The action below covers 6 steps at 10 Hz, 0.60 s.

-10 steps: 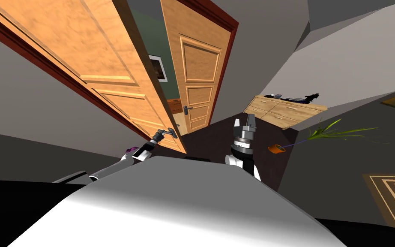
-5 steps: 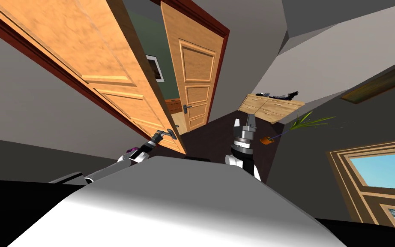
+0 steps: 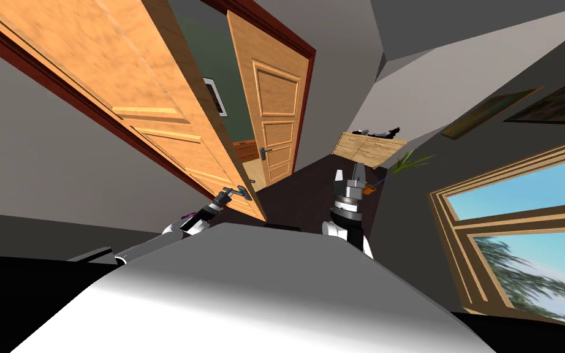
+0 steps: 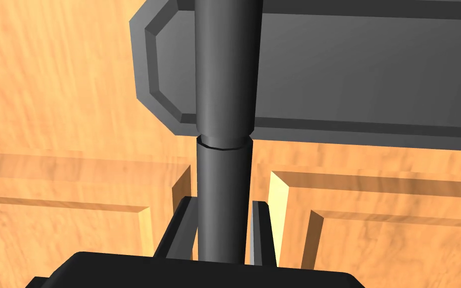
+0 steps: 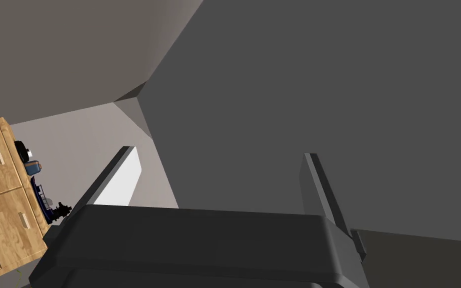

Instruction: Pull the door open

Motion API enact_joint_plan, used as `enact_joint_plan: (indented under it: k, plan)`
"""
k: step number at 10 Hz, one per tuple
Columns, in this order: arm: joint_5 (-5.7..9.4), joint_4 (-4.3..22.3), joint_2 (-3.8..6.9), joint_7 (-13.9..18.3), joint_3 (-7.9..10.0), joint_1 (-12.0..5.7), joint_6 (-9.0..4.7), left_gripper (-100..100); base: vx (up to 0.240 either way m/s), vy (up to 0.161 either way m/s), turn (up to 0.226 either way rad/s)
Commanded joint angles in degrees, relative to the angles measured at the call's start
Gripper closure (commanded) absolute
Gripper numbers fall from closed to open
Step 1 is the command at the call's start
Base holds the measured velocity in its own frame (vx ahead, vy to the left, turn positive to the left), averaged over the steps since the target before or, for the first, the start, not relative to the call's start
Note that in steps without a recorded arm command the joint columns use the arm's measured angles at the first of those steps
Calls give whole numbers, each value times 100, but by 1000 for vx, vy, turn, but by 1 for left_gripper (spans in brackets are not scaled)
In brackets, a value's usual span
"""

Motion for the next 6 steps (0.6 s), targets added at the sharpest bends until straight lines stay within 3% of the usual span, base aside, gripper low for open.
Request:
enact_joint_plan:
  k: [1, 2, 3, 6]
  plan:
    - [-21, 26, 12, 40, -100, 32, -160, 100, -191, 125, -186]
    - [-20, 40, 32, 56, -128, 47, -215, 100, -214, 108, -151]
    - [0, 37, 40, 32, -72, 32, -147, 100, -96, 51, -31]
    - [5, 126, 108, 89, -197, 86, -379, 100, -192, 69, -168]
